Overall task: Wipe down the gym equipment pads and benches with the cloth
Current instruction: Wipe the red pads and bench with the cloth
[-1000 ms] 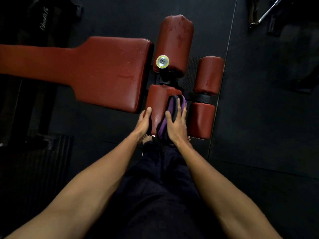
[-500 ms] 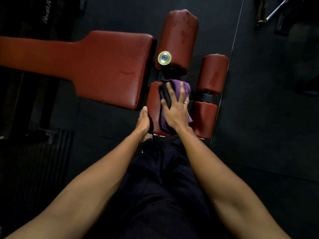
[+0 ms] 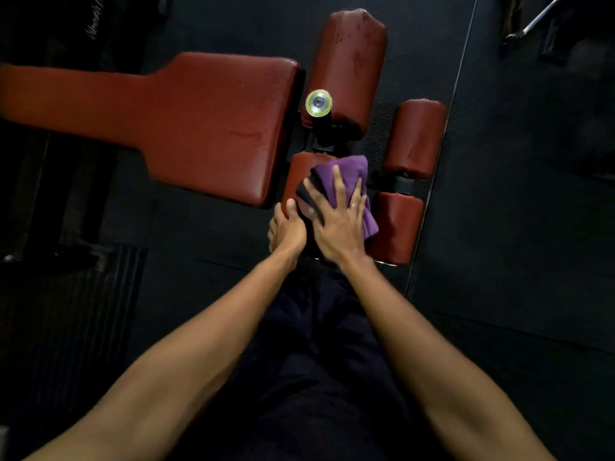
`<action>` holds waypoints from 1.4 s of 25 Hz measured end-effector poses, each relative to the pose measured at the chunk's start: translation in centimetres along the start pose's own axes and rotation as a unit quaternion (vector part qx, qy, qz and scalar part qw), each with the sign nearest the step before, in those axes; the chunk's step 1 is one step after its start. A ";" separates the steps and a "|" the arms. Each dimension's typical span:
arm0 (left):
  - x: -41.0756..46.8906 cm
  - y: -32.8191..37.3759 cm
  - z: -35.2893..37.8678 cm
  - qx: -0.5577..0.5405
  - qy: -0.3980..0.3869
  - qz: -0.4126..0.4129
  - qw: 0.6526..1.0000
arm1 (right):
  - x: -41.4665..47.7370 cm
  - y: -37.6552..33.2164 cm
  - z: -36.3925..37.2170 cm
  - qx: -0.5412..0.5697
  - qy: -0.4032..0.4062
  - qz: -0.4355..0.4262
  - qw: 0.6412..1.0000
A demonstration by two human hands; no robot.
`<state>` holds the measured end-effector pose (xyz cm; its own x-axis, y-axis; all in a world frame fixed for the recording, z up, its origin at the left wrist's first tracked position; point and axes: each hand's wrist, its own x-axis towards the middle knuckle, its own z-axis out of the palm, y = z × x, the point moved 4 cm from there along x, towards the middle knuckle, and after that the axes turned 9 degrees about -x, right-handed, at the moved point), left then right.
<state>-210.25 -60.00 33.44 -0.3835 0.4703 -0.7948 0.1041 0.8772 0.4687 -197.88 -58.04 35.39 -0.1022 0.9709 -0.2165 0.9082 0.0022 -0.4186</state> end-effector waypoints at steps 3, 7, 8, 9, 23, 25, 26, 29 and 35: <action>2.3 0.3 -0.7 -0.043 -0.029 -0.015 0.999 | 4.2 3.1 -1.4 0.179 -0.021 0.142 0.973; 3.6 0.9 -0.7 -0.196 -0.089 -0.115 0.970 | -0.6 3.2 -0.8 0.290 -0.080 0.224 0.927; 3.5 1.1 -0.5 -0.211 -0.086 -0.125 0.966 | -2.6 2.3 -0.3 0.279 -0.081 0.212 0.933; 3.1 1.0 -0.2 -0.201 -0.068 -0.122 0.970 | -4.4 1.3 0.3 0.259 -0.077 0.197 0.942; 3.3 1.5 -1.0 -0.176 -0.102 -0.091 0.975 | 1.6 2.2 -1.5 0.215 -0.034 0.173 0.961; 2.9 2.3 -1.0 -0.188 -0.100 -0.099 0.972 | -1.6 1.2 -0.7 0.209 -0.049 0.155 0.964; 2.4 2.5 -0.8 -0.186 -0.093 -0.096 0.973 | -3.2 0.7 -0.1 0.200 -0.053 0.151 0.967; 1.7 2.3 0.1 -0.108 -0.033 -0.067 0.991 | -6.2 -1.5 1.2 0.098 -0.049 0.119 0.987; 3.1 1.4 0.1 -0.107 -0.055 -0.042 0.992 | 1.1 -0.8 -0.6 -0.011 -0.025 0.019 0.999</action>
<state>-211.21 -57.35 31.59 -0.2799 0.4150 -0.8657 -0.1256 0.8782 0.4616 -198.51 -56.81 36.02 -0.0861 0.9573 -0.2761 0.9208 -0.0294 -0.3889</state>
